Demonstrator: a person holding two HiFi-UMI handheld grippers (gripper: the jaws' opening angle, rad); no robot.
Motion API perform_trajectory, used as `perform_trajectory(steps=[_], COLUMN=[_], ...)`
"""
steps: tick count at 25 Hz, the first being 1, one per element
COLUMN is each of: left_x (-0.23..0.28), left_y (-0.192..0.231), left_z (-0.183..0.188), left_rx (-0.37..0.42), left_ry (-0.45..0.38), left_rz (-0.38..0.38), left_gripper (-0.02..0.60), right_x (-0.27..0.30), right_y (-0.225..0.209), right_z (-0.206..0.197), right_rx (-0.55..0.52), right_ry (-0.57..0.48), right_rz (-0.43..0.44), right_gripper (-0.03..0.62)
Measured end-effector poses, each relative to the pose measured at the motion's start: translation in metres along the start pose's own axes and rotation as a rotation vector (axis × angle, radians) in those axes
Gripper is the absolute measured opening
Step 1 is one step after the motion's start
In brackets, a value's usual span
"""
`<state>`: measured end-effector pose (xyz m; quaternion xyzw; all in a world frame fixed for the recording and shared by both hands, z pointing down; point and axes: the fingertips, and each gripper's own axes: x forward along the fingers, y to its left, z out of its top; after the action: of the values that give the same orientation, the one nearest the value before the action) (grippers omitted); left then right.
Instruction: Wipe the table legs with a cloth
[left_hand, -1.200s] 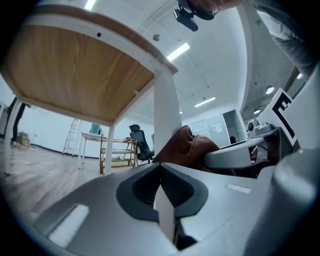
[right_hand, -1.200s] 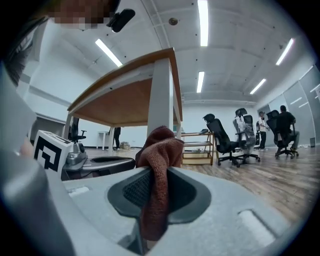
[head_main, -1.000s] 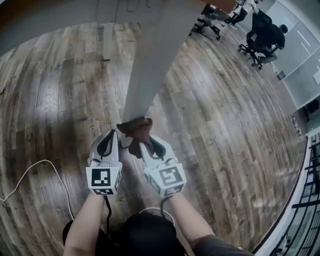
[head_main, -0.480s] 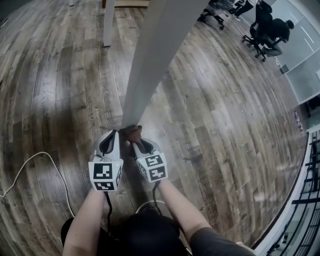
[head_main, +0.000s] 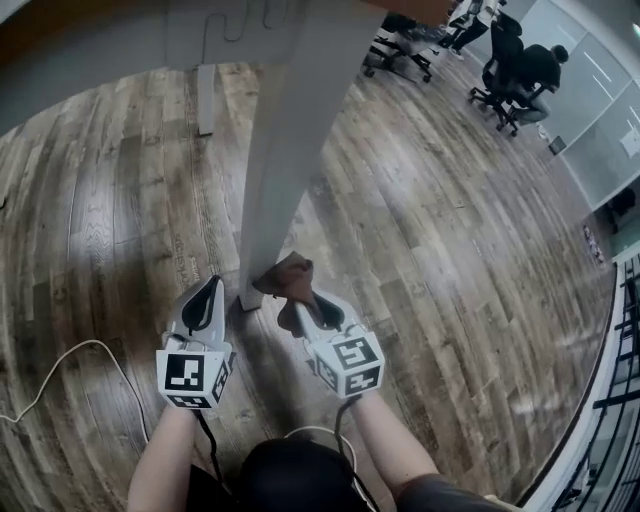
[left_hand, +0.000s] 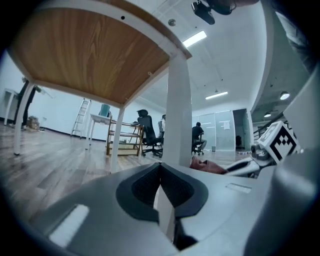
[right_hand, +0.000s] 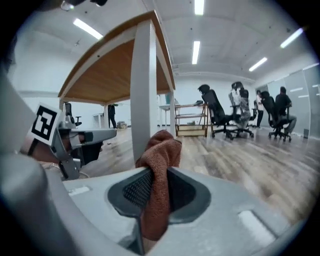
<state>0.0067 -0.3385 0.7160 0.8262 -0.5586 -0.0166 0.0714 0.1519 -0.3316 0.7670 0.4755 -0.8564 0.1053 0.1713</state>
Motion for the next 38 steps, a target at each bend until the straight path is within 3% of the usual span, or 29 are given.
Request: perform_trajectory(steps=[7, 11, 14, 17, 22, 29, 32, 38], left_x=[0.017, 0.017, 0.016, 0.017, 0.023, 0.021, 0.016, 0.010], left_y=[0.005, -0.016, -0.028, -0.027, -0.013, 0.018, 0.026, 0.052], left_z=[0.113, 0.175, 0.198, 0.198, 0.175, 0.088, 0.054, -0.015], left_rx=[0.063, 0.212, 0.290, 0.273, 0.218, 0.112, 0.101, -0.003], left_ry=[-0.124, -0.234, -0.289, -0.275, -0.211, -0.138, -0.093, 0.016], left_rz=[-0.001, -0.014, -0.019, -0.005, 0.008, 0.024, 0.026, 0.128], left_gripper=[0.020, 0.020, 0.020, 0.020, 0.020, 0.020, 0.020, 0.020], right_x=[-0.039, -0.059, -0.077, -0.086, -0.069, -0.021, -0.005, 0.033], right_y=[-0.042, -0.035, -0.021, -0.010, -0.007, -0.014, -0.012, -0.011], right_z=[0.188, 0.272, 0.325, 0.345, 0.310, 0.196, 0.151, 0.057], right_rx=[-0.100, -0.140, -0.188, -0.233, -0.238, -0.144, -0.104, -0.037], right_ry=[-0.286, -0.430, -0.543, -0.582, -0.506, -0.332, -0.272, -0.111], right_rz=[-0.066, -0.047, -0.015, -0.001, 0.001, 0.016, 0.025, 0.017], right_gripper=[0.066, 0.066, 0.066, 0.066, 0.066, 0.066, 0.066, 0.066])
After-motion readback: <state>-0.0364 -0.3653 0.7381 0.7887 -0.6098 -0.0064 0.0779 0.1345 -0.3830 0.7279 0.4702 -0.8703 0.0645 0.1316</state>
